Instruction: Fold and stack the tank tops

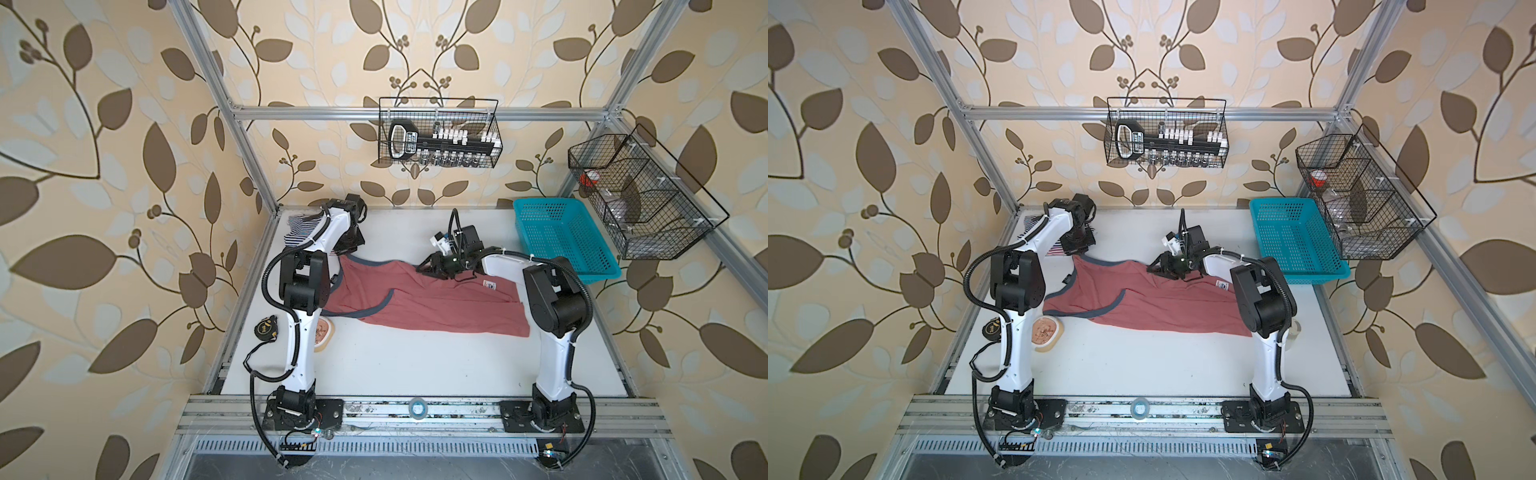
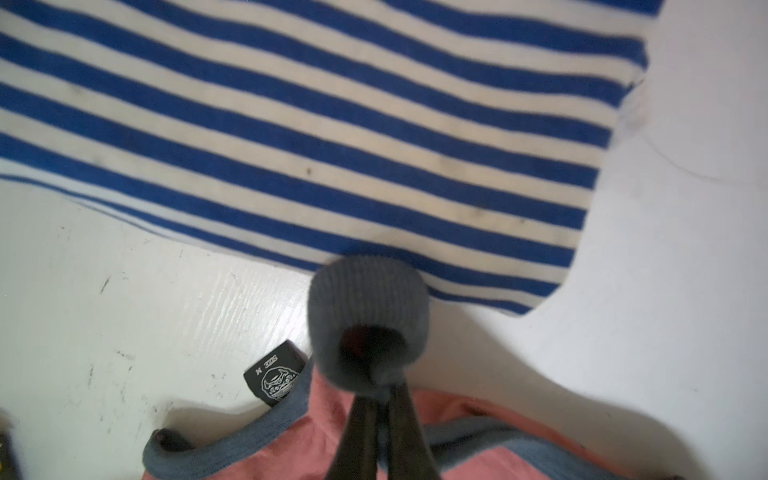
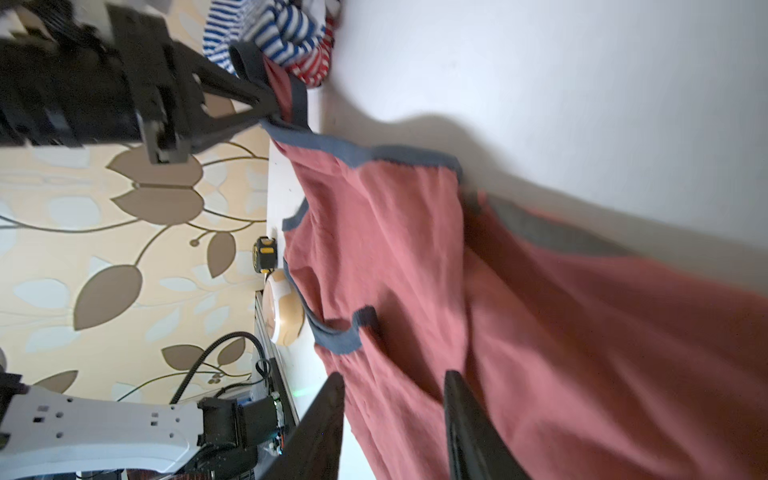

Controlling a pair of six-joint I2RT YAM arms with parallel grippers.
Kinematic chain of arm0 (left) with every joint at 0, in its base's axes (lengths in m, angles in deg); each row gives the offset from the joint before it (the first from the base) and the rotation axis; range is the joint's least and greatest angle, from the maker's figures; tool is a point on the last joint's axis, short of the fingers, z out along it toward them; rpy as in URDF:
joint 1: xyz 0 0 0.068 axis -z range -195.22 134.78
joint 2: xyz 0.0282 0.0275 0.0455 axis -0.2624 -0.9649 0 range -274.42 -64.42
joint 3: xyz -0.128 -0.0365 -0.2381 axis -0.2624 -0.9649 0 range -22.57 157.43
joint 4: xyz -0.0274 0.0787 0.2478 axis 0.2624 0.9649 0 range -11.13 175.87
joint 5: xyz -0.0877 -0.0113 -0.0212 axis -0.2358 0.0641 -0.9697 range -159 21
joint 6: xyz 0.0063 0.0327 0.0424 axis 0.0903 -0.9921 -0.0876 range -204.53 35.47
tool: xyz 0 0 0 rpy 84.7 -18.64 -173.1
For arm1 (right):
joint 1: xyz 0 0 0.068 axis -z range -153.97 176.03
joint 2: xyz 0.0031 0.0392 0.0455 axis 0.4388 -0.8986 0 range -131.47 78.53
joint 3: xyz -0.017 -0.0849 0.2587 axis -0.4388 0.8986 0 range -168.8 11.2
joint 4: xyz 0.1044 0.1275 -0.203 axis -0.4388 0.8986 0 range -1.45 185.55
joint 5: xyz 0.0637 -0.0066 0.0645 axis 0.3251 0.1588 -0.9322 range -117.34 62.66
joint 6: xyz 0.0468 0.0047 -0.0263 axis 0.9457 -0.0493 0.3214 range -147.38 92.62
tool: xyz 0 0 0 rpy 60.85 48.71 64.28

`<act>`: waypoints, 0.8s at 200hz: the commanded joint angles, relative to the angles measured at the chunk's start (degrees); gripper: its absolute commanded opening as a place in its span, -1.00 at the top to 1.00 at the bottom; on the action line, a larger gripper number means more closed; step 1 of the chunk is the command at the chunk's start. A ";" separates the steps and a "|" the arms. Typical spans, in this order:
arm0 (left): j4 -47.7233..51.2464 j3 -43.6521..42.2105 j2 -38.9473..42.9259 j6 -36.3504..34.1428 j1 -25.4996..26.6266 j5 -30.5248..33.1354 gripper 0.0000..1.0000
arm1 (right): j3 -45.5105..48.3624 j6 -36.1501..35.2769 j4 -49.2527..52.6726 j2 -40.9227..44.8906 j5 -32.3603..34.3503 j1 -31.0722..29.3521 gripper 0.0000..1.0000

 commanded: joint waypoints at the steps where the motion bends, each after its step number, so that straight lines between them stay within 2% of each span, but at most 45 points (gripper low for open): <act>1: 0.89 -0.95 1.46 -0.70 -0.34 -0.20 0.85 | -3.68 3.32 0.51 -4.61 -1.66 -0.09 0.19; 57: 0.80 -1.00 1.23 -0.79 -0.34 -0.12 0.85 | -7.19 1.91 6.99 -8.30 -0.39 0.02 0.20; 113: 0.84 -1.49 1.37 -0.78 -0.35 -0.07 0.85 | -7.93 9.63 -2.77 -11.77 -4.41 -0.39 0.22; 160: 0.80 -1.83 1.51 -0.82 -0.34 0.15 0.85 | -7.59 20.01 -15.71 -14.49 -6.94 -0.71 0.25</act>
